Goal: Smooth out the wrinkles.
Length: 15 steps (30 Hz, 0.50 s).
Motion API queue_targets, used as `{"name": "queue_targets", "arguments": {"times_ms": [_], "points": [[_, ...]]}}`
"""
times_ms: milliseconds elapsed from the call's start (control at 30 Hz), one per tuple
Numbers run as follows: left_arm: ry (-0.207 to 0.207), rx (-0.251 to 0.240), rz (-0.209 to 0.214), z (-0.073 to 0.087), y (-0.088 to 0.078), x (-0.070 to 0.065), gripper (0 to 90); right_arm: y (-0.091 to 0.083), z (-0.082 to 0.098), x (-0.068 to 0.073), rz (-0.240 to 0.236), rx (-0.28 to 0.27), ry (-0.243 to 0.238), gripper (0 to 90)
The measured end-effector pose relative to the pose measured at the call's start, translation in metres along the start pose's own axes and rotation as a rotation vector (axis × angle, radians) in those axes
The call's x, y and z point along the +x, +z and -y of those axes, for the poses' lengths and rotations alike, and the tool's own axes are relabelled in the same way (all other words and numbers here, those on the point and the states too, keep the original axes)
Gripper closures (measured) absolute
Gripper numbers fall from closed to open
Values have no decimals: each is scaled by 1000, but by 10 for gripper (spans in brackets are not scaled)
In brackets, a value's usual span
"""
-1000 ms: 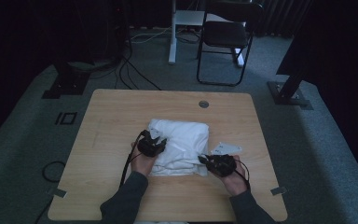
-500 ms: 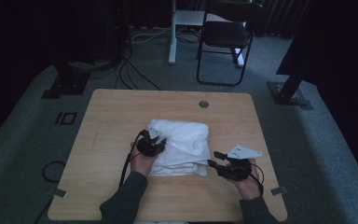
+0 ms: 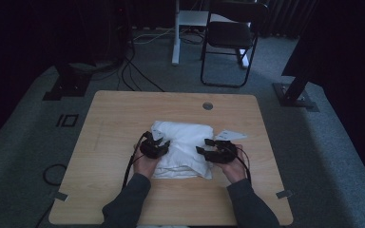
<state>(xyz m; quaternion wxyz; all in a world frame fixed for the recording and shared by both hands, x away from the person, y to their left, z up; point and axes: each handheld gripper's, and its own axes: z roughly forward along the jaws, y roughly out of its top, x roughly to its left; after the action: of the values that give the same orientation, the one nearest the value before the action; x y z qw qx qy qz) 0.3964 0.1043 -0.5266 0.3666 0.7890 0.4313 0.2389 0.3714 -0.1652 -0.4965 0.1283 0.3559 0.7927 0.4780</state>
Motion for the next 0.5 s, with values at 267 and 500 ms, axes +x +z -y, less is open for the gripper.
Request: {"name": "queue_targets", "arguments": {"times_ms": [267,500], "points": [[13,-11,2,0,2,1,602,39,22,-6,49,155,5,418],[15,-19,2,-2,5,2,594,45,26,-9,59,167,9,411]]}}
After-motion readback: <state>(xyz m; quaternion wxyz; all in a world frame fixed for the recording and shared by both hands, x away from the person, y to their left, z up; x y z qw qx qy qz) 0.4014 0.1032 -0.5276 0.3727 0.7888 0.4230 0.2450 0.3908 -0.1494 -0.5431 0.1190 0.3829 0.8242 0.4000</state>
